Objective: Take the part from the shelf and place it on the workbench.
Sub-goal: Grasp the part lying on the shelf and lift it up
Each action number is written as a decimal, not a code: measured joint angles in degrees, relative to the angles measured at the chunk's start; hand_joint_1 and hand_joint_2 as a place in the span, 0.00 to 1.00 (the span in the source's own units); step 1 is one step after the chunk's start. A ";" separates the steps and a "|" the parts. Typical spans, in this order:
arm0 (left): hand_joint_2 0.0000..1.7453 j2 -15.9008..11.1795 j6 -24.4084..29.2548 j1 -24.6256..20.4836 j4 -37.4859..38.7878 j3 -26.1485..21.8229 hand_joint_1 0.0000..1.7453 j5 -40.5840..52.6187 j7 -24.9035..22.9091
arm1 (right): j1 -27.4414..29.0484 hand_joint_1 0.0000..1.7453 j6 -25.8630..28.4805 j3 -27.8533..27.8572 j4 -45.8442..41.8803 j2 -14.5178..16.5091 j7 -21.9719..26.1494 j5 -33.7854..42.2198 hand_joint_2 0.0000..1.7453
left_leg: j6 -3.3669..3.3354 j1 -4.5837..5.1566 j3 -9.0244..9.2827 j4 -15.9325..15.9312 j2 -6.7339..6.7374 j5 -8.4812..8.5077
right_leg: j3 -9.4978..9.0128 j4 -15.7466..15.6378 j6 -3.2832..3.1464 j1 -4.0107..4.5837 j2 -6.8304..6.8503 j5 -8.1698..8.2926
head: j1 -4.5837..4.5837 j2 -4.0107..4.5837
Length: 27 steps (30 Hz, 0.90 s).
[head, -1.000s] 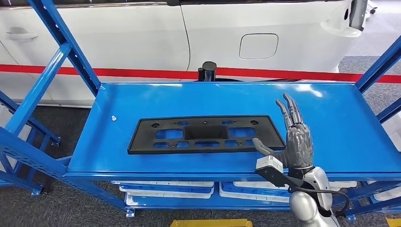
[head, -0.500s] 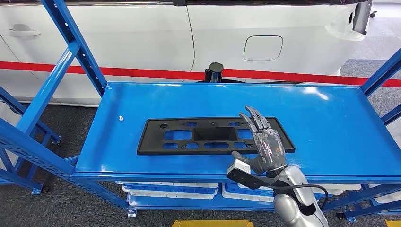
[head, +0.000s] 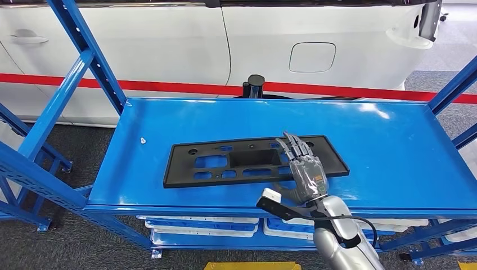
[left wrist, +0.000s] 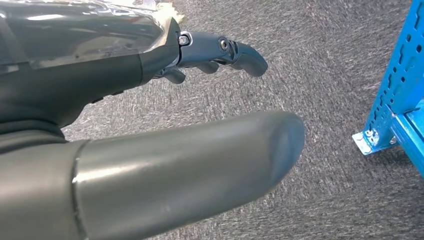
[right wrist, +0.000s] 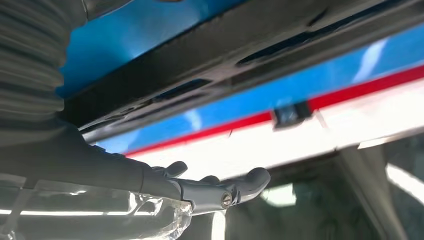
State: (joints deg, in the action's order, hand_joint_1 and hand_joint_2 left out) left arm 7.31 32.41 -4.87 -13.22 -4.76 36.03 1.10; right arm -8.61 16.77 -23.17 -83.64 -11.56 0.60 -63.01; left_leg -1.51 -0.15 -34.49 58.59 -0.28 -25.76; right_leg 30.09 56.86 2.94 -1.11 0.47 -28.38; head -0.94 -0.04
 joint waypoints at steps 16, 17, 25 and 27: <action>0.00 0.39 0.63 0.05 0.00 -0.49 0.00 -0.84 2.04 | -7.87 0.49 12.83 1.87 17.29 1.58 -1.41 -6.08 1.00 | -0.08 0.01 0.66 -0.01 0.04 -0.17 | -0.09 -0.03 0.10 -0.01 -0.02 -0.15 | 0.01 0.00; 0.00 0.39 0.62 0.05 0.00 -0.50 0.00 -0.84 2.06 | -8.03 0.72 12.78 1.97 17.79 1.67 -1.50 -6.13 1.00 | -0.10 0.01 0.71 -0.01 0.04 -0.21 | -0.13 -0.03 0.14 -0.01 -0.02 -0.18 | 0.01 0.00; 0.00 0.42 0.16 -0.05 -0.01 -0.50 0.00 -0.22 1.29 | -8.22 0.97 12.57 3.06 20.78 1.88 -2.48 -7.59 1.00 | -0.12 0.01 0.98 -0.01 0.10 -0.20 | -0.36 -0.05 0.16 -0.01 -0.09 -0.17 | 0.01 0.00; 0.00 0.43 0.11 -0.09 -0.02 -0.50 0.00 -0.09 1.18 | -8.22 0.97 12.63 3.22 21.10 1.88 -2.48 -7.82 1.00 | -0.13 0.01 1.00 -0.01 0.09 -0.21 | -0.38 -0.06 0.16 -0.02 -0.09 -0.17 | 0.01 0.00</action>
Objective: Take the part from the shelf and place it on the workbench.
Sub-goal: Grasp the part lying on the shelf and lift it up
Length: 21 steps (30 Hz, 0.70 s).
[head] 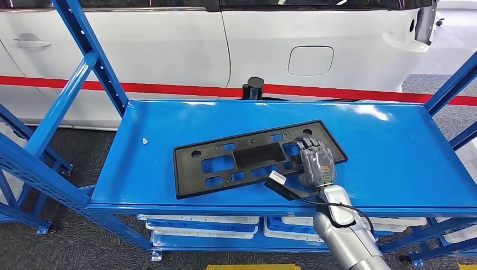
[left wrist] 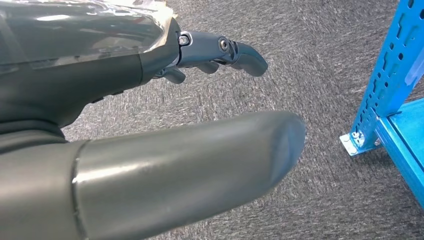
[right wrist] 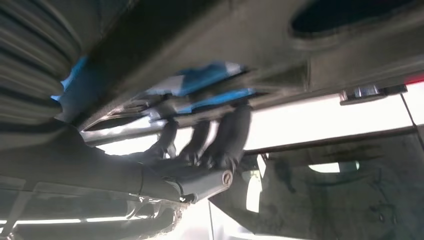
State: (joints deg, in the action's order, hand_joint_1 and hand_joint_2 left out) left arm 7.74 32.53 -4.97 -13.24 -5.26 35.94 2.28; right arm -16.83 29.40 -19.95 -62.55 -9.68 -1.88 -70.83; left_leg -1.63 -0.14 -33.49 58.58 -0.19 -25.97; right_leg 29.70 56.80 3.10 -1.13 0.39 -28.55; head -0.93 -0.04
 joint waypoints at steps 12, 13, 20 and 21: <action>0.00 -0.02 0.01 -0.05 -0.03 -0.01 0.00 0.26 -0.26 | 0.03 0.98 -0.07 0.44 0.68 0.04 0.38 -0.89 1.00 | -0.07 0.05 0.08 0.00 0.03 0.04 | -0.05 -0.03 0.05 -0.05 -0.05 0.05 | 0.00 0.00; 0.00 -0.02 0.02 -0.05 -0.03 -0.01 0.00 0.26 -0.22 | 0.03 0.98 -0.05 0.50 0.69 0.07 0.53 -1.01 1.00 | -0.07 0.05 0.09 0.00 0.03 0.04 | -0.06 -0.03 0.05 -0.05 -0.05 0.05 | -0.01 0.00; 0.00 -0.06 0.24 -0.05 -0.05 -0.03 0.00 0.26 0.50 | 0.19 0.99 0.99 0.96 0.76 0.14 1.77 -0.79 1.00 | -0.09 0.05 0.11 0.00 0.03 0.05 | -0.12 -0.03 0.04 -0.05 -0.05 0.06 | 0.00 0.00; 0.00 -0.07 0.28 -0.05 -0.05 -0.03 0.00 0.26 0.52 | 0.23 0.99 1.08 0.98 0.75 0.14 1.85 -0.73 1.00 | -0.09 0.05 0.12 0.00 0.02 0.06 | -0.13 -0.04 0.04 -0.05 -0.05 0.06 | 0.00 0.00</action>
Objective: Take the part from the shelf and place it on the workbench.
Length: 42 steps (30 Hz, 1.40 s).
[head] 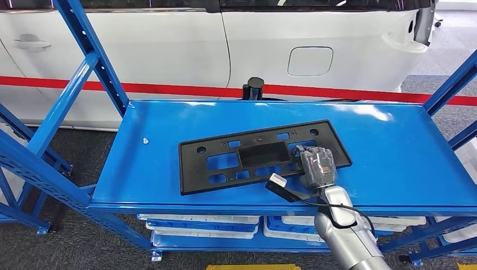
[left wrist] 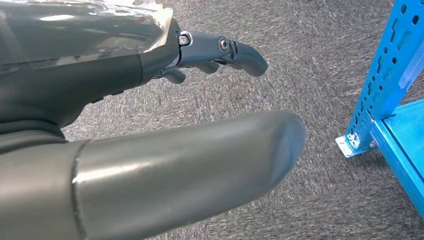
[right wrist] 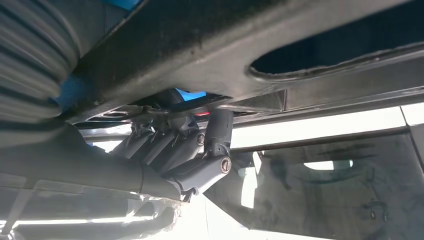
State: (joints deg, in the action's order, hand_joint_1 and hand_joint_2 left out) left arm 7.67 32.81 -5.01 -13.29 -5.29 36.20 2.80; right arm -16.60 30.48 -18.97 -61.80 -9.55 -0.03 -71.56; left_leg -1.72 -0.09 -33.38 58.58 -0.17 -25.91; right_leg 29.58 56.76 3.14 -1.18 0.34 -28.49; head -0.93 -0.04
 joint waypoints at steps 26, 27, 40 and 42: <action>0.50 -0.15 -1.86 1.50 0.14 -3.92 0.00 -6.09 3.86 | 17.52 0.97 7.62 8.68 -39.68 -4.77 14.25 27.11 1.00 | -0.13 0.08 -0.79 -0.01 -0.18 0.01 | 0.44 -0.02 0.36 -0.08 0.15 -0.03 | -0.01 0.00; 0.75 -0.13 -1.89 1.70 0.18 -4.36 0.00 -6.52 4.27 | 18.37 0.97 8.01 9.31 -41.22 -4.86 14.77 27.35 1.00 | -0.13 0.08 -0.81 -0.01 -0.17 0.01 | 0.35 -0.02 0.36 -0.09 0.14 -0.03 | -0.01 0.00; 1.00 0.13 -0.69 2.24 0.52 -7.58 0.00 -8.45 6.96 | 22.29 0.95 8.80 14.35 -52.01 -4.68 19.66 27.46 1.00 | -0.12 0.08 -0.78 -0.02 -0.12 -0.04 | 0.61 -0.02 0.34 -0.08 0.13 -0.06 | -0.01 0.00; 1.00 0.18 -0.19 2.26 0.52 -7.87 0.00 -8.89 7.18 | 22.43 0.95 8.80 14.64 -52.48 -4.60 20.16 27.24 1.00 | -0.11 0.08 -0.77 -0.02 -0.13 -0.06 | 0.62 -0.02 0.34 -0.09 0.13 -0.06 | -0.01 0.00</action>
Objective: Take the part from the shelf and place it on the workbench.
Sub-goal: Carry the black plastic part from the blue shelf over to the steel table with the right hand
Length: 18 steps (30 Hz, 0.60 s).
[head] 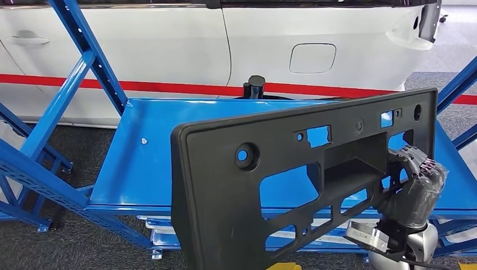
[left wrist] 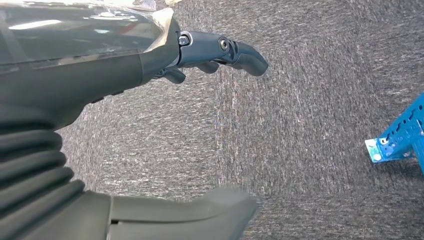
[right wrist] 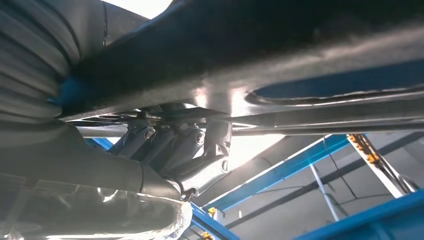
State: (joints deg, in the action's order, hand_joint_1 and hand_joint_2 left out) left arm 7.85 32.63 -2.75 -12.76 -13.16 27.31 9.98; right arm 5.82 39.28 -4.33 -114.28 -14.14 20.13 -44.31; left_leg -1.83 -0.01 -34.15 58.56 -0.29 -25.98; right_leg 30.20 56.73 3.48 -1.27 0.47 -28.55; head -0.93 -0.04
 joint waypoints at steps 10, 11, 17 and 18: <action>1.00 0.13 0.97 0.56 0.02 -1.96 0.00 -1.65 1.07 | 1.54 0.95 0.00 1.60 -1.58 2.18 1.98 -1.56 1.00 | 0.00 0.00 -0.02 0.00 0.00 -0.01 | -0.26 0.00 0.00 0.00 0.00 0.00 | 0.00 0.00; 1.00 0.15 0.91 0.56 0.02 -2.02 0.00 -1.65 1.08 | 1.73 0.95 0.00 1.61 -1.59 2.46 2.06 -1.70 1.00 | 0.00 0.00 -0.02 0.00 0.00 -0.02 | -0.17 0.00 -0.01 0.00 0.00 -0.01 | 0.00 0.00; 1.00 0.14 1.01 0.61 0.02 -2.69 0.00 -1.38 0.72 | 4.82 0.95 0.00 1.92 -2.39 5.29 3.75 -0.62 1.00 | -1.05 0.49 0.06 0.04 -0.07 -0.22 | -0.67 -0.35 0.64 -0.50 0.04 0.15 | -0.04 0.00; 1.00 0.14 0.93 0.61 0.02 -2.73 0.00 -1.28 0.50 | 5.48 0.95 0.00 2.02 -2.57 5.72 3.92 0.00 1.00 | -1.33 0.42 0.29 -0.37 -0.02 0.09 | -0.67 -0.19 0.73 -0.60 0.03 -0.01 | -0.05 0.00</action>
State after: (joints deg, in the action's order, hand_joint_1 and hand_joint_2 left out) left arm 7.99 33.56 -2.14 -12.74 -15.90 26.03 10.48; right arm 11.30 39.28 -2.31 -116.85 -8.42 24.05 -44.31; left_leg -3.16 0.41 -33.85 58.19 -0.32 -25.88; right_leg 29.52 56.54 4.21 -1.87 0.50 -28.56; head -0.98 -0.04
